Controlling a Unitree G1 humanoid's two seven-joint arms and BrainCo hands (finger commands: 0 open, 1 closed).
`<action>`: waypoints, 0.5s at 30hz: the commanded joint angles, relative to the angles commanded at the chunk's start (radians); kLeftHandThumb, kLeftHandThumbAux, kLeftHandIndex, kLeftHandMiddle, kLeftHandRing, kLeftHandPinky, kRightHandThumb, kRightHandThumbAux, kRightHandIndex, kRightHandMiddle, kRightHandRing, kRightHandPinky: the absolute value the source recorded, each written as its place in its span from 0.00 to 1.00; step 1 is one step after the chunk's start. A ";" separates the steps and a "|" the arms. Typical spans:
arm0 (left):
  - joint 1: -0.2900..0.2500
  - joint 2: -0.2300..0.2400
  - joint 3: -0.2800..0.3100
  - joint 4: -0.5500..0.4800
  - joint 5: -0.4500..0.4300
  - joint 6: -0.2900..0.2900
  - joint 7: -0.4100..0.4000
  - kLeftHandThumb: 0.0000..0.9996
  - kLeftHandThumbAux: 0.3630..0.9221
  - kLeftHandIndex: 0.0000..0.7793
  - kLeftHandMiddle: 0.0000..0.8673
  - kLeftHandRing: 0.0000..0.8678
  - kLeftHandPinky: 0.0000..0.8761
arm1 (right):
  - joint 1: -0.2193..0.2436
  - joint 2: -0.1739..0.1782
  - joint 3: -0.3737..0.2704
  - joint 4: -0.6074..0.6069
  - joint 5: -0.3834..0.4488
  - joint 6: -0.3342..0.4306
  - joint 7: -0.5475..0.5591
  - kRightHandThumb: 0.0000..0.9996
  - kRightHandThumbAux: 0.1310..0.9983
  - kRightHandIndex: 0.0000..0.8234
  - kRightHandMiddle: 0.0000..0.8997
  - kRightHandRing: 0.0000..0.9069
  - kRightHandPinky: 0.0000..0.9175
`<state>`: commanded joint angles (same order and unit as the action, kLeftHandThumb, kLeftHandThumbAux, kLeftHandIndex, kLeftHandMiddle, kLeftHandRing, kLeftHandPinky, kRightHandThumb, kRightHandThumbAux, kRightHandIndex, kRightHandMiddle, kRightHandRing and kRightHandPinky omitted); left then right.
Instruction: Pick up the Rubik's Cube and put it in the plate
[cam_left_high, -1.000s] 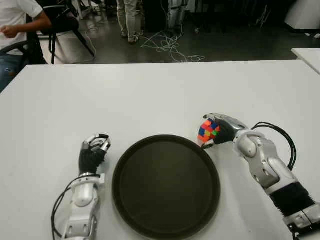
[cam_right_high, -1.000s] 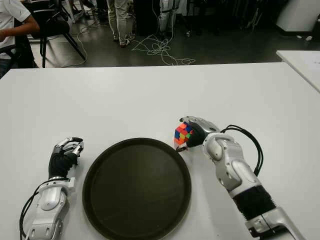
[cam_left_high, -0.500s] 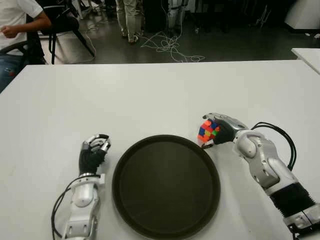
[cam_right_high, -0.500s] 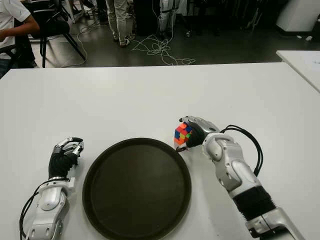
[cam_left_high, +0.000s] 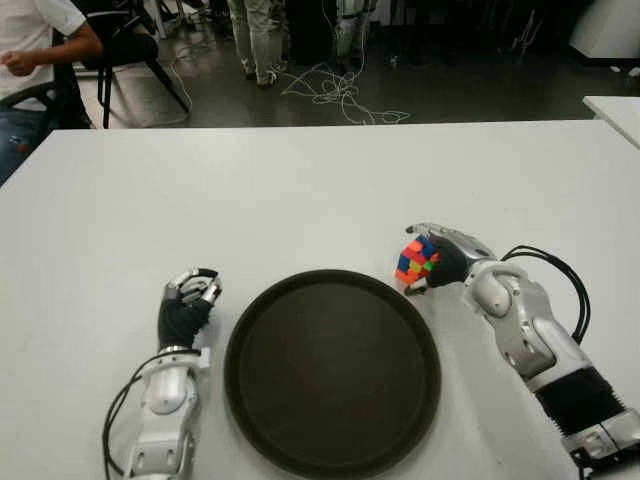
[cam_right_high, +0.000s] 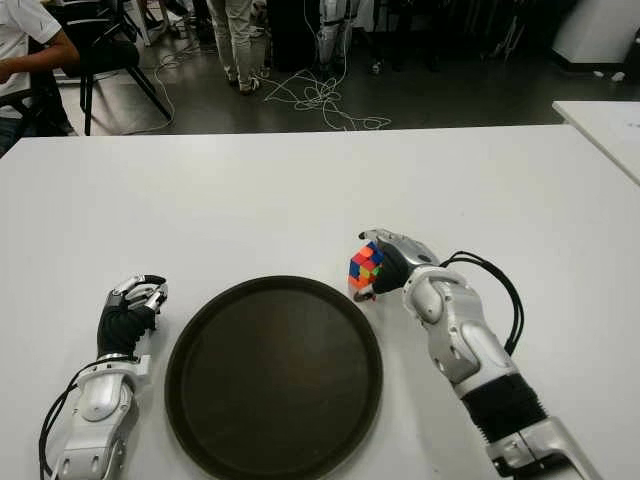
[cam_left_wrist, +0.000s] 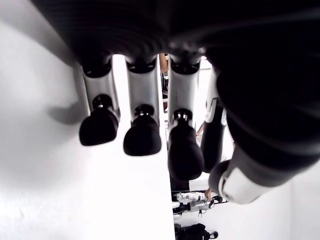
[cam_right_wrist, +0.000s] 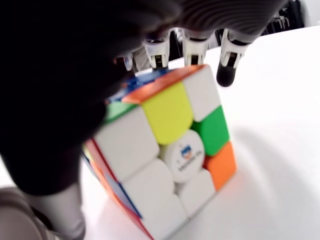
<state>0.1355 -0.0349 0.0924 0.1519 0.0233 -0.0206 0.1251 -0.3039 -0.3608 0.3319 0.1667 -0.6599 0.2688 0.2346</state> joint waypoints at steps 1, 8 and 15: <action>0.000 0.000 0.000 0.000 -0.001 0.000 0.000 0.71 0.61 0.57 0.91 0.92 0.89 | 0.001 0.002 -0.003 0.001 0.002 -0.001 -0.008 0.00 0.83 0.28 0.27 0.29 0.34; -0.002 -0.002 0.005 -0.003 -0.010 0.008 -0.003 0.71 0.61 0.57 0.91 0.92 0.89 | 0.008 0.023 -0.021 0.013 0.026 -0.002 -0.060 0.13 0.83 0.47 0.45 0.47 0.52; -0.003 -0.001 0.003 -0.003 -0.007 0.005 -0.002 0.71 0.61 0.57 0.91 0.92 0.89 | 0.009 0.032 -0.034 0.038 0.051 -0.034 -0.104 0.64 0.70 0.51 0.63 0.64 0.64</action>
<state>0.1325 -0.0359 0.0953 0.1493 0.0167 -0.0154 0.1236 -0.2948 -0.3287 0.2974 0.2043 -0.6088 0.2347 0.1301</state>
